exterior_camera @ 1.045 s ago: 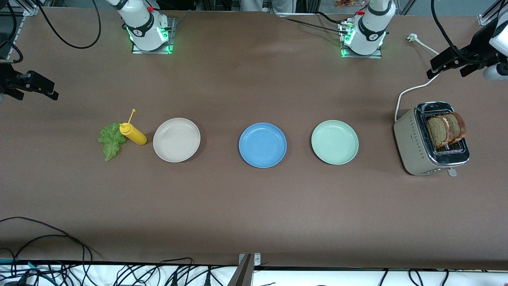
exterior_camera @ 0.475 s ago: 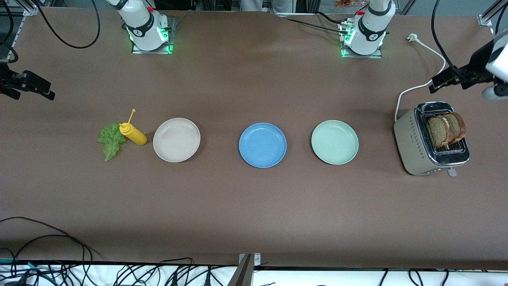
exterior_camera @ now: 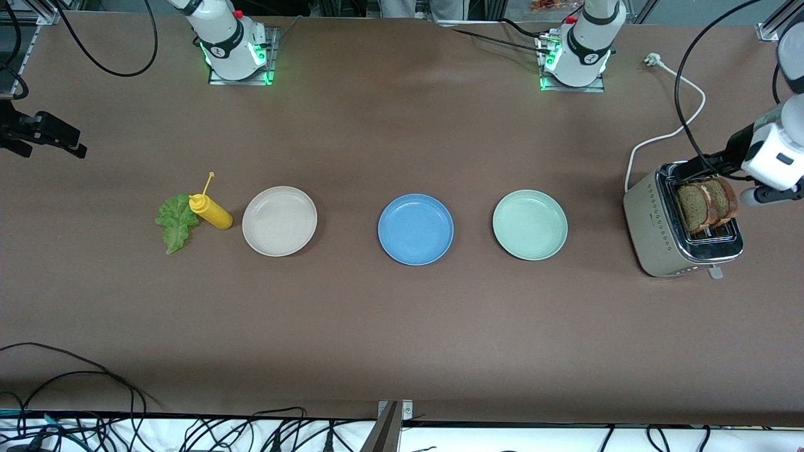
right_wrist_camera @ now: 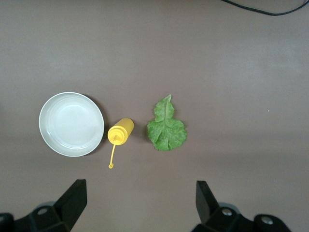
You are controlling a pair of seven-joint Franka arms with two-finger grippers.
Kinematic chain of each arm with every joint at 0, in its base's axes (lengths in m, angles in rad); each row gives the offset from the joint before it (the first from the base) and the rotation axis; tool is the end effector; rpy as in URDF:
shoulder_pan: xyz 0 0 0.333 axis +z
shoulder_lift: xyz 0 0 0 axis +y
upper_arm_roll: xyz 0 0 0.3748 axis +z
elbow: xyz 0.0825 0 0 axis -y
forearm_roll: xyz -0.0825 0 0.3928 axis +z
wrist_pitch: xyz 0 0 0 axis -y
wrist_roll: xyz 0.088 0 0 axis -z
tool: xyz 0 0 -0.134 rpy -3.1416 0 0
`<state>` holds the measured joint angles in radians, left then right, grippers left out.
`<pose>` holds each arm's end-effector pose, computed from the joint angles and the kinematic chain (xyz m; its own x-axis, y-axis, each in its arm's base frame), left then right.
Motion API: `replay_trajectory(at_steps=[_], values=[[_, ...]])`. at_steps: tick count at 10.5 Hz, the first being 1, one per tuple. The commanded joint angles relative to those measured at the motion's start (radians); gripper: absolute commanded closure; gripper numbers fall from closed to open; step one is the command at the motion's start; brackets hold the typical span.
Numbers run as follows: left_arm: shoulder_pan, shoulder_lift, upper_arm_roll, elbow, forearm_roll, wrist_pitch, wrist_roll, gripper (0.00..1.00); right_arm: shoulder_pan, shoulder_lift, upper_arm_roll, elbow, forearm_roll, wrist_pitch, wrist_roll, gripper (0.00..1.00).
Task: Make sandwich in blue plate with both arms
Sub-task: 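Reach the left gripper down into the toaster and grasp a bread slice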
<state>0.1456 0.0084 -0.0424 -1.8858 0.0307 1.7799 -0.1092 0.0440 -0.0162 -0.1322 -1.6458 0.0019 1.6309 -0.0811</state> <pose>0.5531 0.0608 0.5174 0.9728 0.2039 -0.1103 0.2005 -0.9788 -0.0410 0.5594 -0.0499 0.6344 1.0000 -0.0072 0.0015 -0.0072 -1.0000 -0.0039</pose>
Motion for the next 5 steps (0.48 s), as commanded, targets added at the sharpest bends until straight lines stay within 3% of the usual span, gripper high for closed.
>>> replay_trajectory(at_steps=[1,5], values=[[0.023,0.018,-0.002,-0.131,0.031,0.175,0.023,0.0,0.0,0.007,-0.003,0.027,0.004,-0.016,0.001,0.0],[0.044,0.061,-0.002,-0.134,0.13,0.207,0.025,0.0,0.004,0.01,0.002,0.027,0.004,-0.016,0.007,0.0]])
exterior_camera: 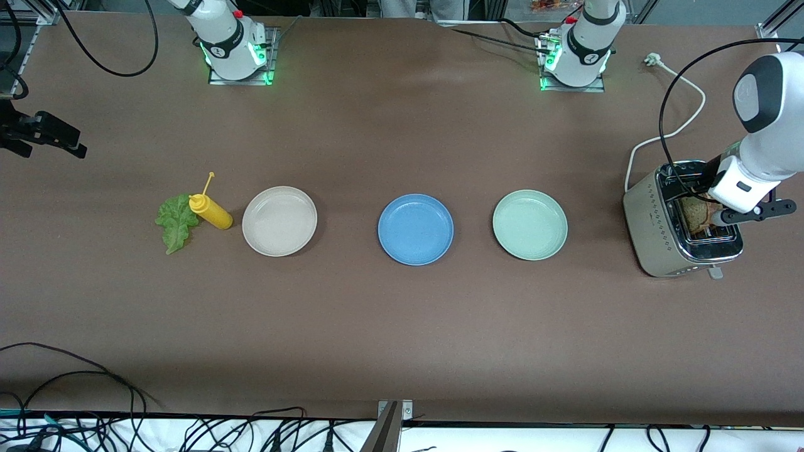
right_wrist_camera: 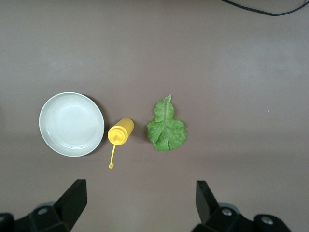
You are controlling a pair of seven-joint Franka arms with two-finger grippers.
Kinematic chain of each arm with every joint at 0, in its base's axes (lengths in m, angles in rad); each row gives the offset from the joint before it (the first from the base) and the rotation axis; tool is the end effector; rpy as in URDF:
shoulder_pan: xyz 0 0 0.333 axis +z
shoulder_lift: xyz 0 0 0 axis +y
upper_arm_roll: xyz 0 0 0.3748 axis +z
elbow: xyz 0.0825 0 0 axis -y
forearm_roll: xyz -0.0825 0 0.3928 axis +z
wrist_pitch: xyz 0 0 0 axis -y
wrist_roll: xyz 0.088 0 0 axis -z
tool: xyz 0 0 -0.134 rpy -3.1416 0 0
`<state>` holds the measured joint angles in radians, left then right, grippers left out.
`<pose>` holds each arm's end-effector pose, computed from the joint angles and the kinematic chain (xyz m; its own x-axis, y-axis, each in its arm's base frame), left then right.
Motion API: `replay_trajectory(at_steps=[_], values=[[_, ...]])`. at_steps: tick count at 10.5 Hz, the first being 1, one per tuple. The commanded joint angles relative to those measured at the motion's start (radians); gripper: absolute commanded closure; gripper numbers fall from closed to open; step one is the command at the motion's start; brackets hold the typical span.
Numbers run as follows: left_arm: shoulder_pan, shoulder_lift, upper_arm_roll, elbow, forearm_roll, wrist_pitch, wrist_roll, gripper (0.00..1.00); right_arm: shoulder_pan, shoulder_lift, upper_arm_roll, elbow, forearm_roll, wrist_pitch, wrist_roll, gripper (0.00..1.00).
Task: Make sandwich in blue plate with both arms
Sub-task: 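Reach the left gripper down into the toaster and grasp a bread slice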
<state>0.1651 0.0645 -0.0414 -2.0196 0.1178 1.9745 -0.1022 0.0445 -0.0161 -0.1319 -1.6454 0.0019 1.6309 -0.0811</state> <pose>0.5567 0.0800 0.4384 0.9790 0.1773 -0.1008 0.1661 -0.9799 -0.1106 0.5595 -0.0494 0.6345 1.0000 -0.0064 0.0018 -0.0064 -1.0000 -0.0039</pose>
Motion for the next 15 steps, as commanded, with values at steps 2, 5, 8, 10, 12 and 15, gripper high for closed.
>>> replay_trajectory(at_steps=[2,5,8,10,12,15], values=[[0.046,0.012,-0.003,-0.008,0.045,0.009,0.054,0.0,0.003,0.01,0.002,0.027,0.004,-0.016,0.001,0.0],[0.063,0.061,0.002,-0.005,0.043,0.014,0.09,0.0,0.003,0.01,0.002,0.027,0.004,-0.014,0.007,0.0],[0.063,0.075,0.002,-0.002,0.046,0.014,0.098,0.25,0.006,0.01,0.002,0.027,0.004,-0.014,0.007,0.0],[0.063,0.067,0.002,0.004,0.048,0.009,0.104,0.34,0.006,0.01,0.002,0.027,0.004,-0.016,0.006,0.0],[0.063,0.054,0.006,0.012,0.046,0.001,0.185,0.47,0.006,0.01,0.002,0.027,0.004,-0.016,0.008,0.0],[0.063,0.044,0.023,0.016,0.045,-0.017,0.326,0.93,0.006,0.01,0.002,0.027,0.004,-0.016,0.003,0.0]])
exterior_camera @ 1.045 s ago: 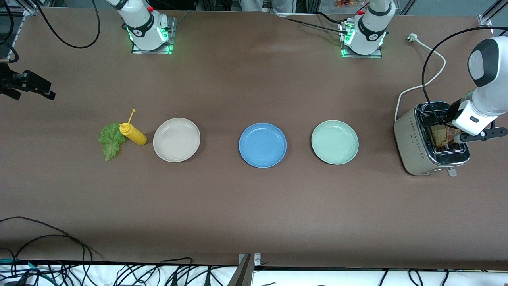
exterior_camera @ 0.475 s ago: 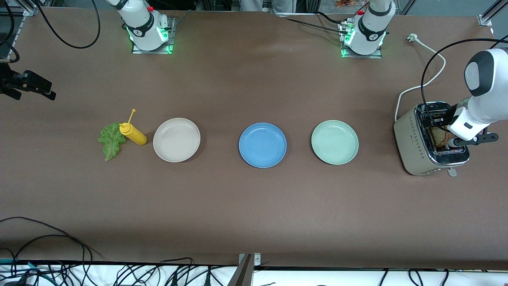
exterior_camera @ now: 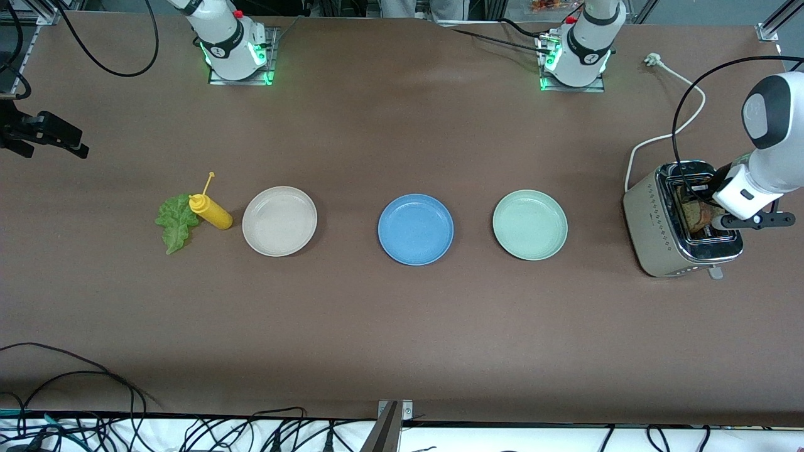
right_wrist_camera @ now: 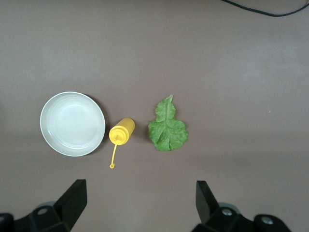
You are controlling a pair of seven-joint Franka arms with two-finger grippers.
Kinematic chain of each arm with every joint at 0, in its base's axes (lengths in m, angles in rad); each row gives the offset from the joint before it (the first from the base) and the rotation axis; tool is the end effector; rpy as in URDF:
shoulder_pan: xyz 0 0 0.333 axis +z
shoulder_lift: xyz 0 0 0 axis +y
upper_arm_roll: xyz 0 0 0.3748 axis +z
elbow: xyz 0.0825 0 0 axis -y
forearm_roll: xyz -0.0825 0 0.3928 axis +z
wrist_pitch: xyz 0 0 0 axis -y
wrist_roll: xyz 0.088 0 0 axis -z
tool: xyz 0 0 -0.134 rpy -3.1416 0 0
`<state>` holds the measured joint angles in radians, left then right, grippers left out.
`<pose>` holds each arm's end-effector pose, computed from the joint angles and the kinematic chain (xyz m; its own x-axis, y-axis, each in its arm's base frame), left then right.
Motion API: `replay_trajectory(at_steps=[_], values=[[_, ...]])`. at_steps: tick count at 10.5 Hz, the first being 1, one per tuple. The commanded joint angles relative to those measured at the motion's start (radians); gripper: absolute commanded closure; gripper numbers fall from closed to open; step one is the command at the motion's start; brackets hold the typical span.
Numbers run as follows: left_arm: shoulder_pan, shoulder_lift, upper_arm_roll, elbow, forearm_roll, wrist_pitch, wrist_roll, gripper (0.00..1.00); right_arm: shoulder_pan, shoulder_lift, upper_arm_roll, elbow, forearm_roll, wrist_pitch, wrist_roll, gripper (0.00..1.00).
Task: Make sandwich in blue plate with both arms
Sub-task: 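Reach the left gripper down into the toaster and grasp a bread slice, then lift the bread slice out and lower it onto the blue plate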
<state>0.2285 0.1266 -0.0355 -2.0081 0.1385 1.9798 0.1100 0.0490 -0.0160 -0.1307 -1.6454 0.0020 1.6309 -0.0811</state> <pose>0.5589 0.1221 0.4089 0.9854 0.0257 -0.1685 0.0098 -0.9955 -0.0943 0.5598 -0.0462 0.6345 1.0000 -0.0007 0.0017 -0.0007 -1.0000 -0.0040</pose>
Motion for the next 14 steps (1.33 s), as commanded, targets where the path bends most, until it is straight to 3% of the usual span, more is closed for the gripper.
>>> replay_trajectory(at_steps=[1,4,9,11,14], values=[[0.0,-0.016,0.025,0.005,0.015,-0.022,0.153,1.0,0.002,0.01,0.0,0.027,0.004,-0.014,0.004,0.0],[0.0,-0.027,0.026,0.011,0.012,-0.042,0.146,1.0,-0.001,0.01,-0.001,0.027,0.004,-0.016,0.001,0.0],[-0.031,-0.106,0.017,0.15,-0.032,-0.231,0.146,1.0,-0.001,0.01,-0.001,0.027,0.004,-0.016,-0.002,0.0],[-0.055,-0.133,-0.003,0.204,-0.069,-0.289,0.145,1.0,-0.001,0.01,-0.001,0.027,0.004,-0.016,-0.003,0.0],[-0.06,-0.14,-0.061,0.21,-0.153,-0.291,0.12,1.0,-0.001,0.01,-0.001,0.027,0.004,-0.016,-0.003,0.0]])
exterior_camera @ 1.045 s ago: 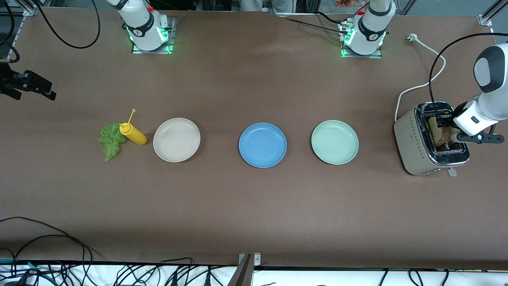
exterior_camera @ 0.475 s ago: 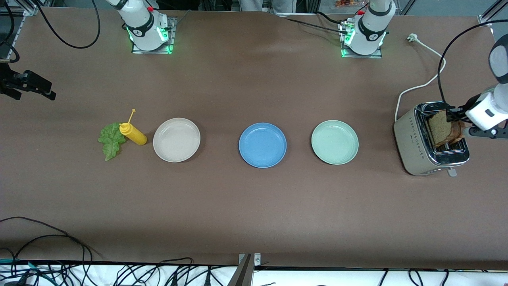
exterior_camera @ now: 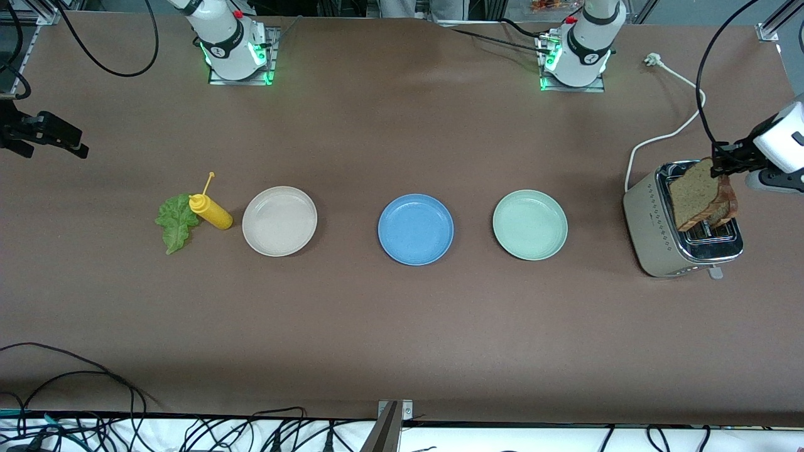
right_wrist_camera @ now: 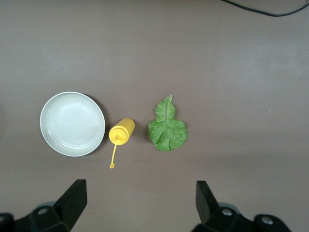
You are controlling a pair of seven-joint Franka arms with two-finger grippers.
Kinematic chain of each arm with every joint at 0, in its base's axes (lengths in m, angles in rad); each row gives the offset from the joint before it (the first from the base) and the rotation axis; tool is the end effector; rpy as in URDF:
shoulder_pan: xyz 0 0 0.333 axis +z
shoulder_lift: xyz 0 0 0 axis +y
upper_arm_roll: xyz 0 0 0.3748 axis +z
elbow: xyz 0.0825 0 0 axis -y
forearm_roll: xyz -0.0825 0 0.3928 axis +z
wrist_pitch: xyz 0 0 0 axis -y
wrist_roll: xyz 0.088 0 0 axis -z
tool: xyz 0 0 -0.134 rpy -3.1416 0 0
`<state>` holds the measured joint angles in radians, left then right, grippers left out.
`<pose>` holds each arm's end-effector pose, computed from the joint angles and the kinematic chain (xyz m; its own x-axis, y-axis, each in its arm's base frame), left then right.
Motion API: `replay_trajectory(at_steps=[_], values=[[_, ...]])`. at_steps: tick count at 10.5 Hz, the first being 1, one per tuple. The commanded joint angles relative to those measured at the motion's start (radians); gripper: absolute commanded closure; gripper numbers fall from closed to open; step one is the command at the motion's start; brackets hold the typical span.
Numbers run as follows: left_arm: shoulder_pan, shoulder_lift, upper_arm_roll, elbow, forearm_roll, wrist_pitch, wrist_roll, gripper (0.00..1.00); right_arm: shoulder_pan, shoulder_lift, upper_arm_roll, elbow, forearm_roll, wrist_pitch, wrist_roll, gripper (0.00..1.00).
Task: Make sandwich in blue plate with both arms
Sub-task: 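Lift the bread slice out and lower it onto the blue plate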
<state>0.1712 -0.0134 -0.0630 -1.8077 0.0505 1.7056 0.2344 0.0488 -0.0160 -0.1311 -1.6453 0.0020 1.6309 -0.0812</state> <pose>0.5507 0.0658 0.5611 0.9863 -0.1327 -0.0980 -0.1361 -0.9903 -0.0281 0.5598 -0.0465 0.6345 1.0000 -0.0012 0.0018 -0.0012 -1.0000 -0.0039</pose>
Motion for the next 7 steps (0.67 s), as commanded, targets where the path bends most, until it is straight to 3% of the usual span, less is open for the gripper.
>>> replay_trajectory(at_steps=[1,3,7], values=[[-0.004,0.006,-0.066,0.005,-0.087,-0.015,-0.086,1.0,-0.003,0.008,-0.002,0.027,0.004,-0.016,-0.006,0.0],[-0.015,0.035,-0.144,0.001,-0.157,-0.001,-0.203,1.0,-0.004,0.007,-0.01,0.028,0.004,-0.017,-0.006,0.0],[-0.082,0.159,-0.186,-0.01,-0.479,0.121,-0.21,1.0,-0.003,0.007,-0.007,0.027,0.004,-0.017,-0.006,0.0]])
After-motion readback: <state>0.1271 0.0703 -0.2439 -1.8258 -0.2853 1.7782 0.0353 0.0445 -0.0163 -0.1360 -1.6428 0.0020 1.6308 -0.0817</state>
